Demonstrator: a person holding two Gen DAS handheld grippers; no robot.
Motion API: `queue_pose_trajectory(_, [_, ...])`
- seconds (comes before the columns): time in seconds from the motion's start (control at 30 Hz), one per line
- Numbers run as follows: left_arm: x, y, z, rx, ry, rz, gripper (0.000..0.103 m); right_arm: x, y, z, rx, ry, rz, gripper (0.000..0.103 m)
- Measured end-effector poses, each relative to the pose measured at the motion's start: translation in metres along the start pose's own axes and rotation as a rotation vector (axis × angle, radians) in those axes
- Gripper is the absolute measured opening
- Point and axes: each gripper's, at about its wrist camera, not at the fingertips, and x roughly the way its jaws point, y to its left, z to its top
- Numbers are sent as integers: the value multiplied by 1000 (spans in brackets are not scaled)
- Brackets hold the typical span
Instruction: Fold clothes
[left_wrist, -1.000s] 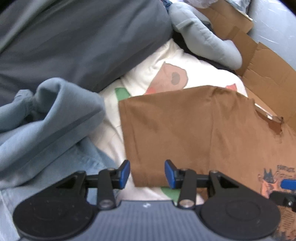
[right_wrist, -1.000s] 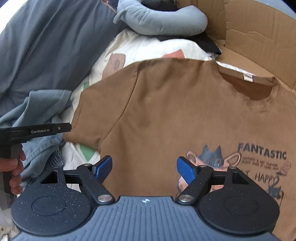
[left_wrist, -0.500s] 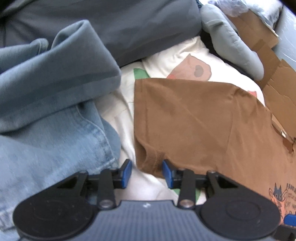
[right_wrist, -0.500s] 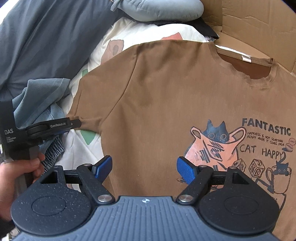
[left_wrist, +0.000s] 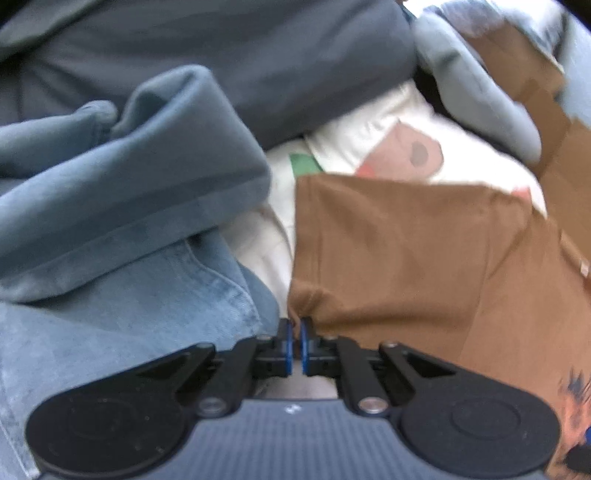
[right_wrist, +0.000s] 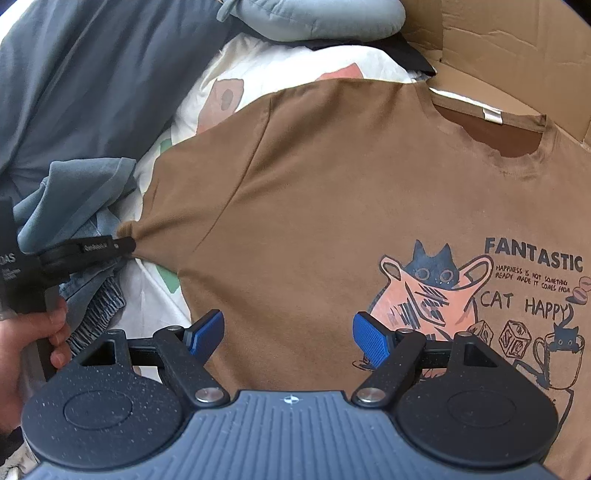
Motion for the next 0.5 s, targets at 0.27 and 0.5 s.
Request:
queue_pose_trajectory(0.27, [-24, -4, 0, -59, -38, 61, 17, -3, -9, 5, 2, -17, -19, 82])
queue_pose_trajectory(0.5, [-49, -8, 12, -84, -133, 83, 20, -5, -14, 11, -5, -30, -25, 82])
